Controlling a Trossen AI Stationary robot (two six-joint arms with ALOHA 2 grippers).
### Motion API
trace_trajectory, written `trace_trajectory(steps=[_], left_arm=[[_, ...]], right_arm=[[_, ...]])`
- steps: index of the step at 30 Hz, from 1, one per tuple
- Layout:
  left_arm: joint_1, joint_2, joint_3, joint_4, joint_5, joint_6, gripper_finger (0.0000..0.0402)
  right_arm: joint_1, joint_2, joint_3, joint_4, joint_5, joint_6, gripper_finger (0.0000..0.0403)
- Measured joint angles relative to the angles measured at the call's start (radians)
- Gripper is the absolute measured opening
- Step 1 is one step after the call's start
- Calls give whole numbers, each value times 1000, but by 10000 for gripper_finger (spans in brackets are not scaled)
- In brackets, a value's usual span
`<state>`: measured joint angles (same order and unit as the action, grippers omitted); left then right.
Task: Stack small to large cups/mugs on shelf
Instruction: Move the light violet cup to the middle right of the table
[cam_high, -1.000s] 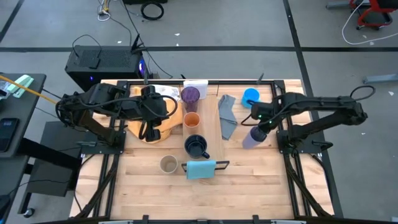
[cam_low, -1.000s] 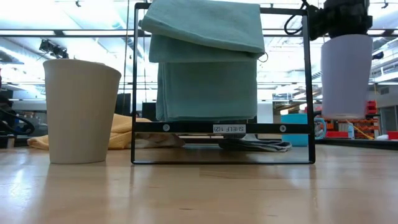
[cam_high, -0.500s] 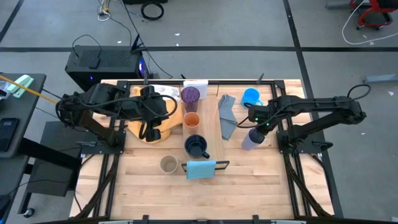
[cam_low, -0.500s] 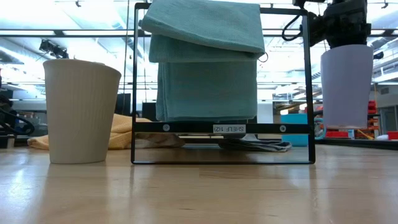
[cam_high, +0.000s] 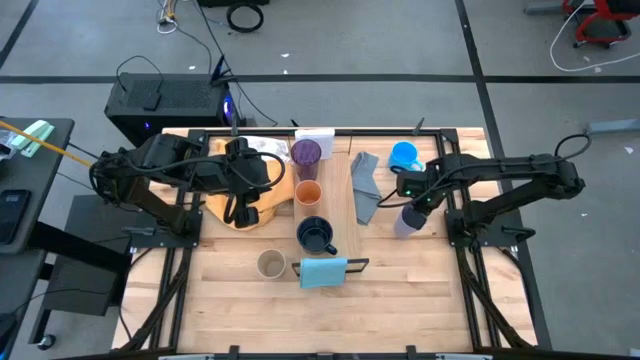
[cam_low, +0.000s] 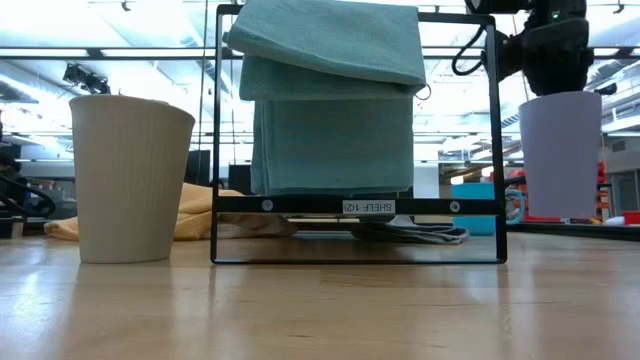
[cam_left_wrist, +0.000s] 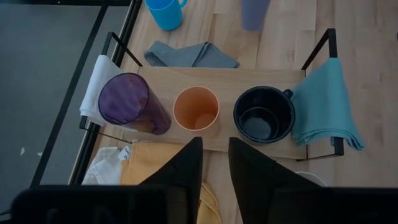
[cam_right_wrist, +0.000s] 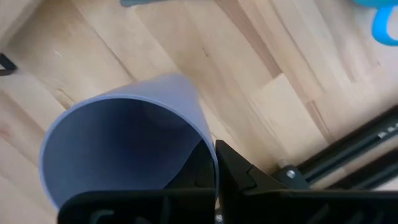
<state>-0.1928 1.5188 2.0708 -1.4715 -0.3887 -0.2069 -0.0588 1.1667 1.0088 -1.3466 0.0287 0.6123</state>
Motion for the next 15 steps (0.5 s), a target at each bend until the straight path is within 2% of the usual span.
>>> trace_trajectory(steps=[7,15], left_arm=[[0,0,0,0,0,-18,90],[0,0,0,0,0,8,93]], right_arm=[[52,-1,0,3,-25,36,0],[61,-1,0,28,13,66,0]])
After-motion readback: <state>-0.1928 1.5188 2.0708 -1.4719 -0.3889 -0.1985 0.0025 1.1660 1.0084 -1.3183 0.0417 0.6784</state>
